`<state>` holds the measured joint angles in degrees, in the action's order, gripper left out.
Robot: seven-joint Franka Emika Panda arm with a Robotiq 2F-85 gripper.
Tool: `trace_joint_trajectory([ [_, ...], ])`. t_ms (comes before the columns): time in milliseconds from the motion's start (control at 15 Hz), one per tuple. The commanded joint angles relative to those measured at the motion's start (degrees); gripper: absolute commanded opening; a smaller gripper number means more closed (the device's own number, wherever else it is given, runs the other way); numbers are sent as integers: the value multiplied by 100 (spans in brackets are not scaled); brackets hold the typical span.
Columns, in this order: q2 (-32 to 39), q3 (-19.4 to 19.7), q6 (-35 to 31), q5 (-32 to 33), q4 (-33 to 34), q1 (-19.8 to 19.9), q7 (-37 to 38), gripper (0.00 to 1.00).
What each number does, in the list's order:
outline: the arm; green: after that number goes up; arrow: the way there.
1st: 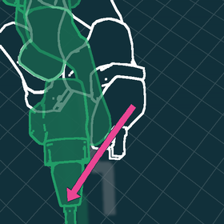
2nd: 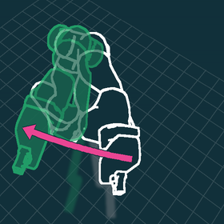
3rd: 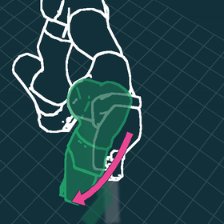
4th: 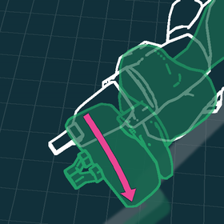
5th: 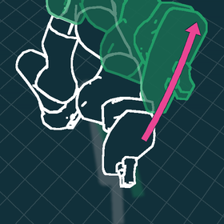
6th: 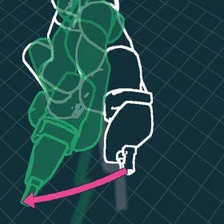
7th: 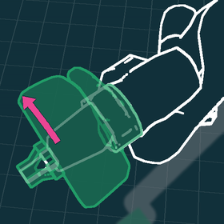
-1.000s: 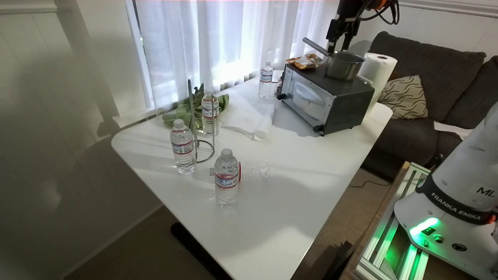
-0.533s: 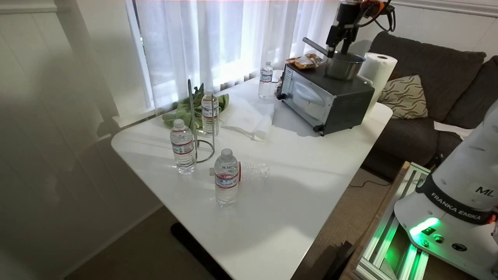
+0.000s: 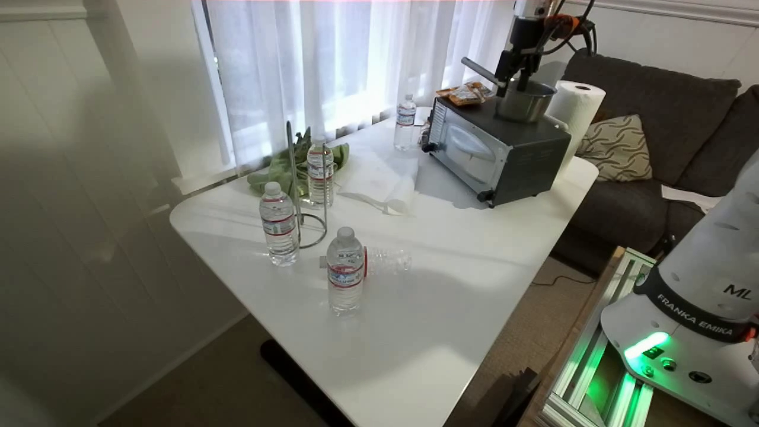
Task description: Move the silver pot to the left.
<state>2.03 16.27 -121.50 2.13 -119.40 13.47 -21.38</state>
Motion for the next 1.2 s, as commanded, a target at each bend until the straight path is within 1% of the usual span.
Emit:
trace_joint_trajectory([
  [0, 77, -61, 16, -231, 7, 96, -194, 100],
  [533, 36, -146, 98, -311, -122, 64, -220, 100],
  [1133, -91, -263, 289, -490, -181, 22, -440, 100],
])
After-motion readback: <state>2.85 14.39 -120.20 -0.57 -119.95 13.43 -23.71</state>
